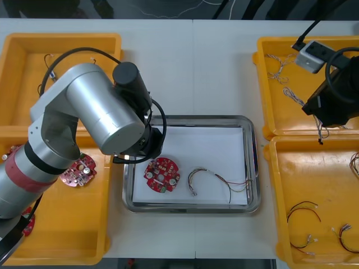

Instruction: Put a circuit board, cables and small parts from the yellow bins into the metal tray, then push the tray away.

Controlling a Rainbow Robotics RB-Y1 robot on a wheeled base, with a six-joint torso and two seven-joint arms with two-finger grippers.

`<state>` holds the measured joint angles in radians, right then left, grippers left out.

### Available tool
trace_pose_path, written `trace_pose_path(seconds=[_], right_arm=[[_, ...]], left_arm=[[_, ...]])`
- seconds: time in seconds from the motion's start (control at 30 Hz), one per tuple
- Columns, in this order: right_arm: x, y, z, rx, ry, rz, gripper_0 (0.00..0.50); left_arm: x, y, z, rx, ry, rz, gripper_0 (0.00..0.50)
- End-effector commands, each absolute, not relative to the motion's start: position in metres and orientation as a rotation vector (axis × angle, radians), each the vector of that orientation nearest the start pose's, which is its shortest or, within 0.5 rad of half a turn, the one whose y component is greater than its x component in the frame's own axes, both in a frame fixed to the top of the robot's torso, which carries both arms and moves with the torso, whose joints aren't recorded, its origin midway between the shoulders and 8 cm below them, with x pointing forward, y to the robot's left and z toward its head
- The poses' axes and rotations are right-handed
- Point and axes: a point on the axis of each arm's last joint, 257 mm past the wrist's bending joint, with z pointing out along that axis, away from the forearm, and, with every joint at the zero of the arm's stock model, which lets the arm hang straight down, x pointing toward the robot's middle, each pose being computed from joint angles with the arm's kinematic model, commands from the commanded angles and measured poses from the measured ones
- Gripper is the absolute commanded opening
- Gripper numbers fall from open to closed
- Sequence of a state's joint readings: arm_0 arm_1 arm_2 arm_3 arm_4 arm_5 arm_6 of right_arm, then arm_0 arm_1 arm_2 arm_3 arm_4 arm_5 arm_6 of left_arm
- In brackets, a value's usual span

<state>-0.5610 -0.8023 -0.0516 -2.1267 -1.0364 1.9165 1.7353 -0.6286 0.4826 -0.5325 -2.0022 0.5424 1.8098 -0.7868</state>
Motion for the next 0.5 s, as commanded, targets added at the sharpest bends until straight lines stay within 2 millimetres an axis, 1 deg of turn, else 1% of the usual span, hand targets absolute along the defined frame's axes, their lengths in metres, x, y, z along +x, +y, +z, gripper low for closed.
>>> trace_pose_path(seconds=[0.03, 0.13, 0.23, 0.27, 0.43, 0.5], right_arm=[[0.409, -0.231, -0.106, -1.210, 2.370, -0.090, 0.000], [0.409, -0.217, -0.108, -1.273, 2.353, -0.101, 0.000], [0.409, -0.204, -0.107, -1.317, 2.331, -0.104, 0.000], [0.409, -0.194, -0.107, -1.349, 2.314, -0.108, 0.000], [0.412, -0.169, -0.109, -1.401, 2.281, -0.113, 0.000], [0.414, -0.159, -0.110, -1.423, 2.274, -0.117, 0.000]], left_arm=[[0.428, 0.123, -0.175, 0.010, 2.651, -0.139, 0.500], [0.427, 0.132, -0.162, -0.006, 2.640, -0.149, 0.500], [0.428, 0.138, -0.154, -0.015, 2.632, -0.154, 0.500], [0.431, 0.145, -0.146, -0.023, 2.621, -0.156, 0.500], [0.440, 0.163, -0.125, -0.051, 2.590, -0.158, 0.500], [0.445, 0.171, -0.113, -0.066, 2.568, -0.161, 0.500]])
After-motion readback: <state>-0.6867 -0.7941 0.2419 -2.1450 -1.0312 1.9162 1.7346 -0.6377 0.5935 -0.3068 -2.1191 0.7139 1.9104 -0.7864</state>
